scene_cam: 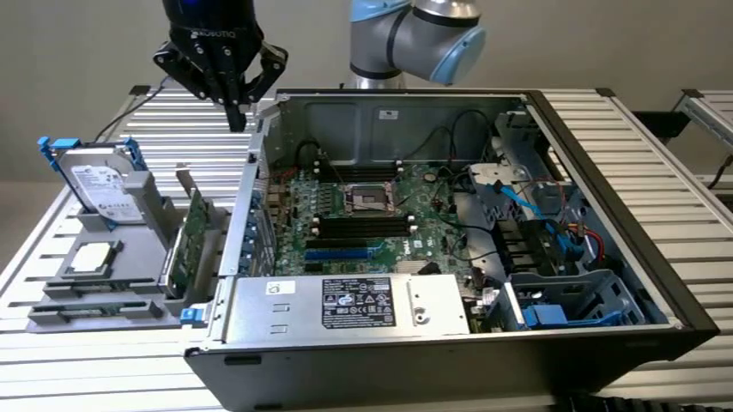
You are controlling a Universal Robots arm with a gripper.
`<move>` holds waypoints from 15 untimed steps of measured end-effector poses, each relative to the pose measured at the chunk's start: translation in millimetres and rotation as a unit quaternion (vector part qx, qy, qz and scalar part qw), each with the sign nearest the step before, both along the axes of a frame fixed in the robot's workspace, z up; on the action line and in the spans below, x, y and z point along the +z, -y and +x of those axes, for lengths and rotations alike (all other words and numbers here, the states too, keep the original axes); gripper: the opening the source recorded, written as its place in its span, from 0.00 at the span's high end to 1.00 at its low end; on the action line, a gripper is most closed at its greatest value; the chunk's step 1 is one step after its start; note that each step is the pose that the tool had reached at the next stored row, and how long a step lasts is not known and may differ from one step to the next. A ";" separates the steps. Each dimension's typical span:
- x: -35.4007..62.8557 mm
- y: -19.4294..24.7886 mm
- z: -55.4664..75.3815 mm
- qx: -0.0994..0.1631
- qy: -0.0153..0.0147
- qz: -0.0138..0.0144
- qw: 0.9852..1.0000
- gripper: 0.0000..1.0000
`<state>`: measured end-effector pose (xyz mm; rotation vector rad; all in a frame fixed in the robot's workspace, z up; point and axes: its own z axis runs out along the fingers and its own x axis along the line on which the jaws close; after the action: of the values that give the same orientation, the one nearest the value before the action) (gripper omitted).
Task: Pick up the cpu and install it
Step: 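Reach for the cpu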
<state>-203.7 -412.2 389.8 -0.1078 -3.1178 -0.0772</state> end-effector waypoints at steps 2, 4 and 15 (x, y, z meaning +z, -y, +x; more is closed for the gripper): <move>-0.5 1.0 -8.4 0.000 0.000 0.000 1.000 0.89; -0.9 1.8 -16.7 0.000 0.000 0.000 1.000 0.89; -1.3 6.7 -41.1 0.001 -0.001 0.000 1.000 0.89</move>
<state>-244.8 -418.9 388.5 -0.1039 -3.1155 -0.0755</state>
